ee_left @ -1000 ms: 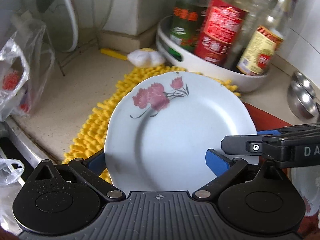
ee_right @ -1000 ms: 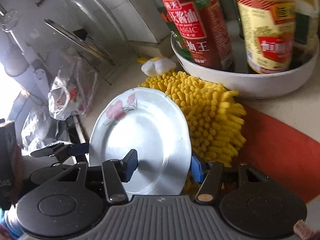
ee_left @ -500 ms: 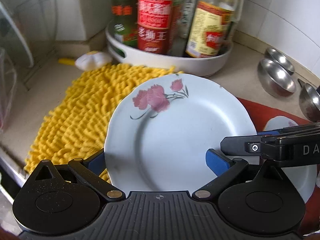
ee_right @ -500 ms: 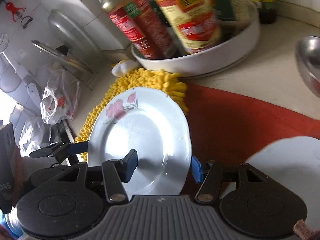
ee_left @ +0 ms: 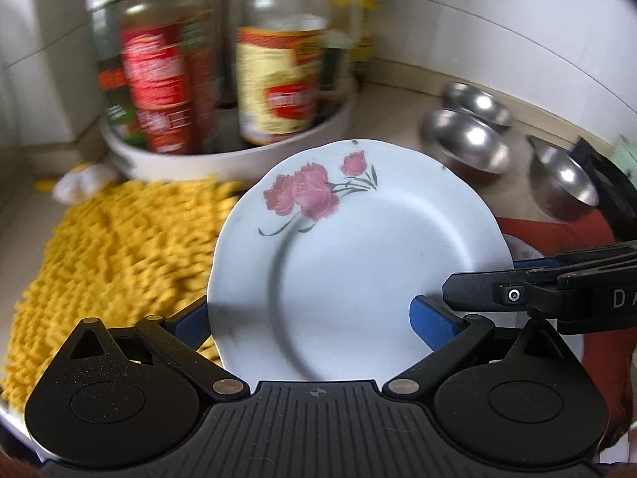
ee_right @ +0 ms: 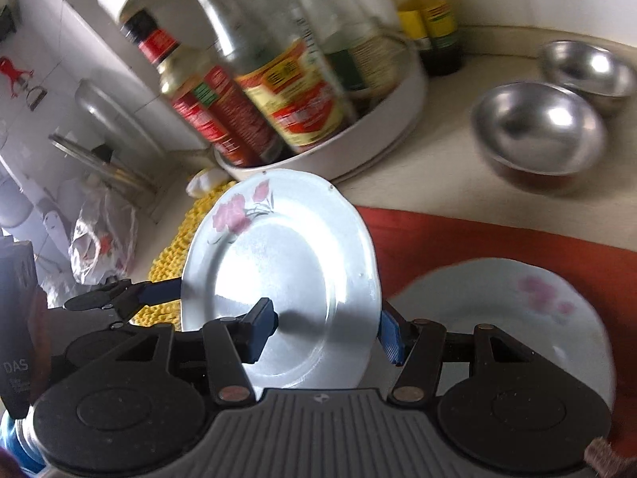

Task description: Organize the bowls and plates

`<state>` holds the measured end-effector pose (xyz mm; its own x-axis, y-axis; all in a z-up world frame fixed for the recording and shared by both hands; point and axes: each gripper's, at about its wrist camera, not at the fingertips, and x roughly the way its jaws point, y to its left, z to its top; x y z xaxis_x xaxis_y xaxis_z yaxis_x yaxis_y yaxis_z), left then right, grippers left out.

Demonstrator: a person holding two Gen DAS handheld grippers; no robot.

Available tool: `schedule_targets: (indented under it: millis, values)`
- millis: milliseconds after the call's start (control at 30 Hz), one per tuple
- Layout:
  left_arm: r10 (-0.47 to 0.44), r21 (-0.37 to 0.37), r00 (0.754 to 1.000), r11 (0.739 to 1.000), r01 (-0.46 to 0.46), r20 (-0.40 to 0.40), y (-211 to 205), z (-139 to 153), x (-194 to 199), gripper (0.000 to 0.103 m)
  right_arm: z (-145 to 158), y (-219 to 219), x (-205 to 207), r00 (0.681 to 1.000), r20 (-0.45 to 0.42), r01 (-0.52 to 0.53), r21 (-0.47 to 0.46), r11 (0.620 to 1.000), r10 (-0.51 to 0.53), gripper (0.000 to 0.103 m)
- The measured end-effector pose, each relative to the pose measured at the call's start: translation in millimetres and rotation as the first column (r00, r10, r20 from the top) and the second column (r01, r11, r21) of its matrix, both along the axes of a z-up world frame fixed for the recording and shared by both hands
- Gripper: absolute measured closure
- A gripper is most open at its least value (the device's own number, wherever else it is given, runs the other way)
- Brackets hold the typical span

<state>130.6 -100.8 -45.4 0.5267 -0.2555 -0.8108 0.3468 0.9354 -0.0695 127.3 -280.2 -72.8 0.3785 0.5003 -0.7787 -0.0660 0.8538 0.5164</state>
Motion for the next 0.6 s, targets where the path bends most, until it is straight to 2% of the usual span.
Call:
schedule_targets:
  millis: [300, 600]
  values:
    - [-0.164, 0.012, 0.986, 0.986, 0.164, 0.016, -60, 1, -13, 0.001, 8, -55, -37, 0.988, -0.005, 0.155, -0.031, 0.987, -0.155, 0.05]
    - [-0.245, 0.03, 0.97, 0.969, 0.245, -0.005, -95, -5, -29, 0.001, 5, -91, -71, 0.969, -0.033, 0.242, -0.044, 0.969, -0.244, 0.05]
